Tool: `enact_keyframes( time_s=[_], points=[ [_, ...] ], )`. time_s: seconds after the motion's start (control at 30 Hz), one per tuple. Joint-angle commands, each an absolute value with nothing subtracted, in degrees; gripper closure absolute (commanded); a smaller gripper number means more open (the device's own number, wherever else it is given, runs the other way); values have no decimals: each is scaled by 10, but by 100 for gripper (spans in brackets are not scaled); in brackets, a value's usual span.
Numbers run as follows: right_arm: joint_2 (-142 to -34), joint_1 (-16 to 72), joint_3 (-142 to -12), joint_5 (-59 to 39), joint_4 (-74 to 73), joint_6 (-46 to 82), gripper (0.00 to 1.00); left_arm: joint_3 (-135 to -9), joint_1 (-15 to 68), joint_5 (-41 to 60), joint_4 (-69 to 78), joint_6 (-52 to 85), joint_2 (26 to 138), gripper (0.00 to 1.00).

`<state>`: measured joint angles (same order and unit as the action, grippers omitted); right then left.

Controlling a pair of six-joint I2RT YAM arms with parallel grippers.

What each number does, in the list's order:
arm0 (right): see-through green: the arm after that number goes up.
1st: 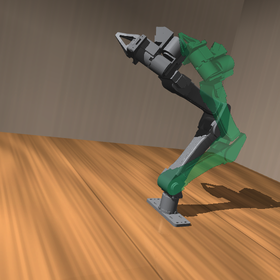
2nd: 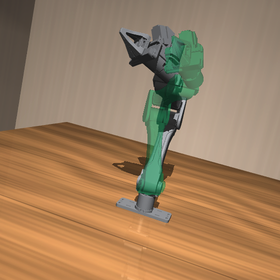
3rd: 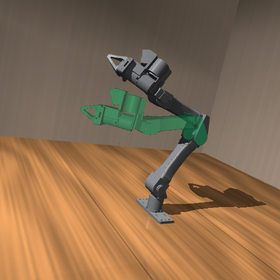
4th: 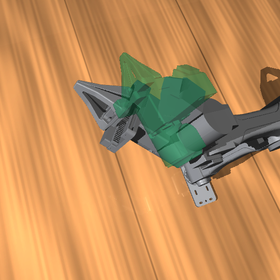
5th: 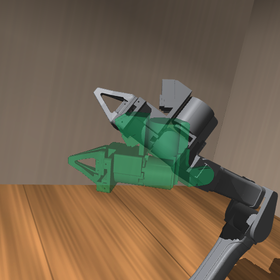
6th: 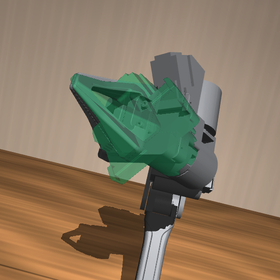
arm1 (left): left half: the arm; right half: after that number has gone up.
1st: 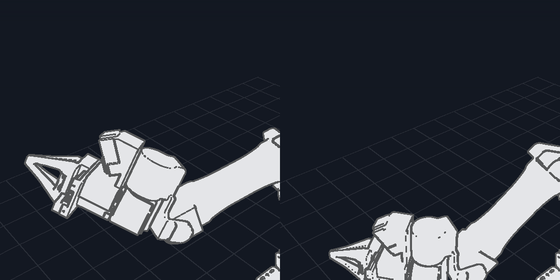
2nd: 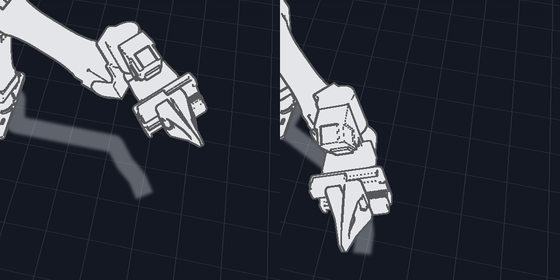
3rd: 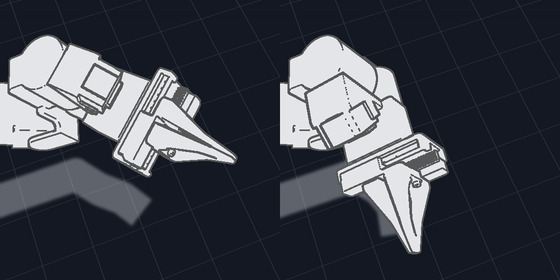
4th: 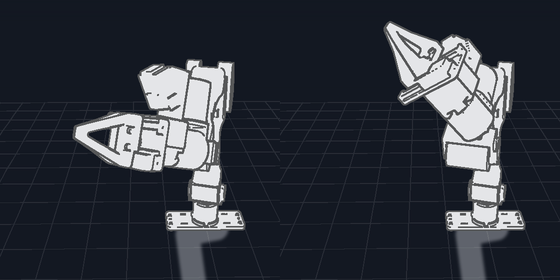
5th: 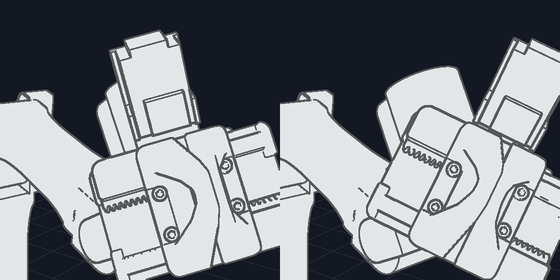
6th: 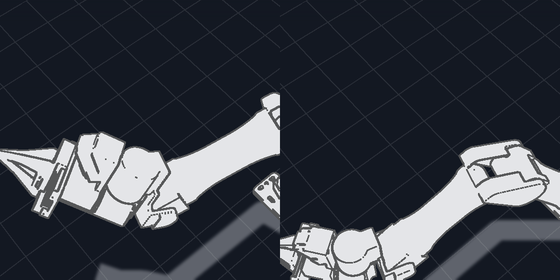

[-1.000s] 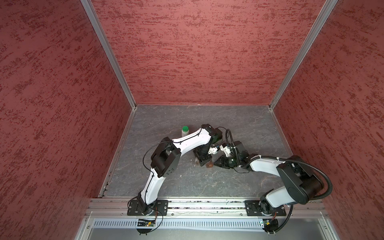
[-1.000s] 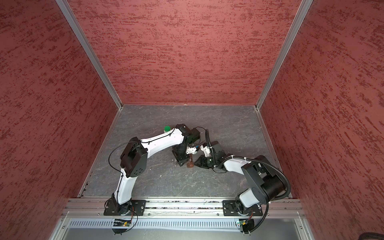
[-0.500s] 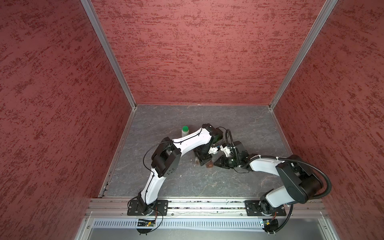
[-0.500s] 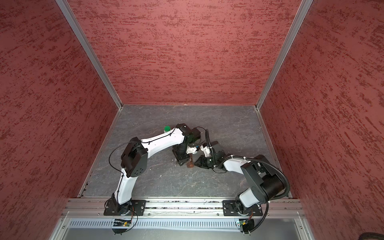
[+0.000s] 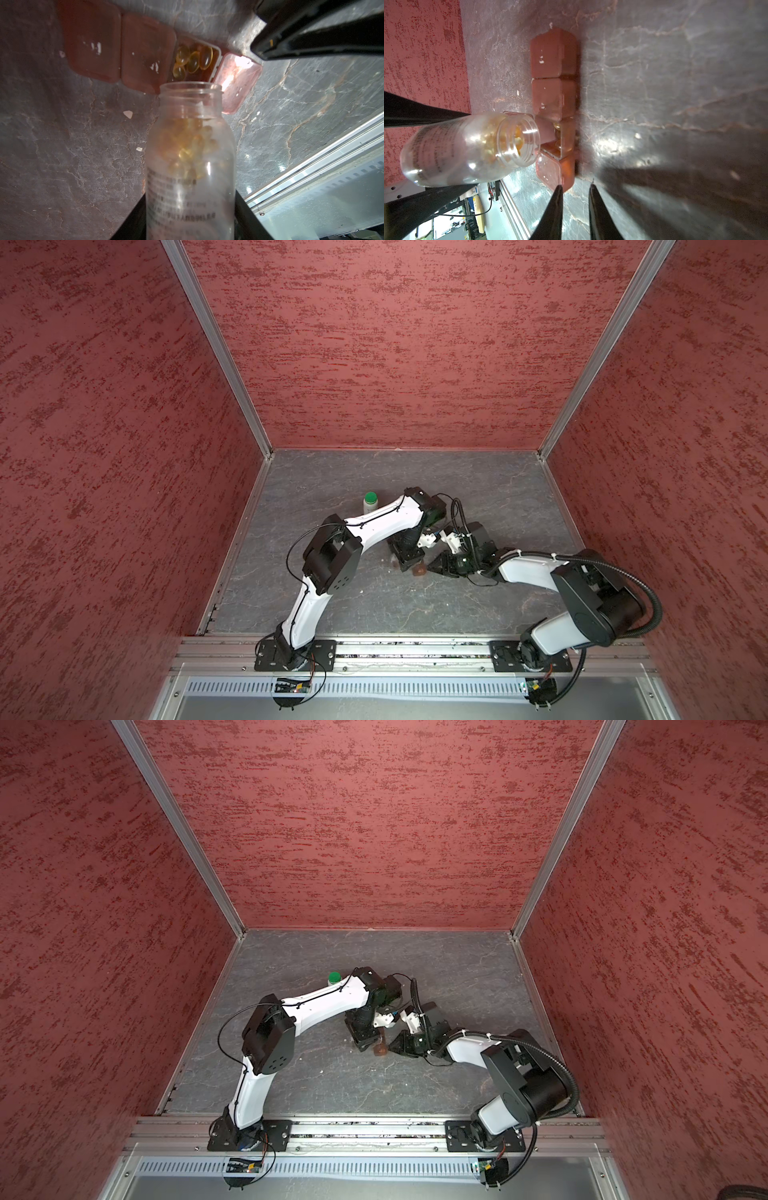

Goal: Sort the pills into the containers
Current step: 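Tilt the clear bottle further to pour capsules into an organizer compartment with left gripper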

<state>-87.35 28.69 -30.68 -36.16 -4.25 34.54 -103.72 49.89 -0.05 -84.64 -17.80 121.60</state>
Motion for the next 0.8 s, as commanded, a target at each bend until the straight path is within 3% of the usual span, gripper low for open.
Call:
enact_keyframes(
  time_s=[0.0, 0.77],
  points=[
    [-878, 289, -308, -359, -54, 344, 76, -1033, 498, 8, -832, -179, 1211, 100],
    [-864, 289, -324, -342, -20, 343, 77, -952, 492, 17, -758, -164, 1142, 100]
  ],
)
